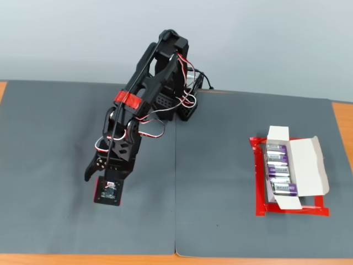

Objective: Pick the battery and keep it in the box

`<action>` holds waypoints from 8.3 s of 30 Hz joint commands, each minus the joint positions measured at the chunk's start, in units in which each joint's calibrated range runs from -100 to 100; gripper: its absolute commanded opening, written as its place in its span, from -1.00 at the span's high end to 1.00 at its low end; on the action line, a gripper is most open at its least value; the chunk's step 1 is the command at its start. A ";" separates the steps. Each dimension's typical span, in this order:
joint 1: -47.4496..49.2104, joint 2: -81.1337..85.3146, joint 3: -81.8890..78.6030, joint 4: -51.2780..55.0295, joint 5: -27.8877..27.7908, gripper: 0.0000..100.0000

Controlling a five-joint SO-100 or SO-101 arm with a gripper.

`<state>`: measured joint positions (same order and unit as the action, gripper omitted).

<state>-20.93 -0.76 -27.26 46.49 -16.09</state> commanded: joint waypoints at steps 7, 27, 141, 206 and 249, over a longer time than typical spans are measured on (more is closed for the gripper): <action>1.64 -0.21 2.25 -0.48 0.18 0.39; 0.08 -6.23 4.69 -0.57 0.13 0.39; 49.84 3.01 25.49 18.10 6.06 0.93; 72.81 -10.30 29.65 17.14 6.22 0.93; 65.50 9.20 26.94 20.35 11.69 0.97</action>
<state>46.79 2.21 -0.58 66.18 -6.18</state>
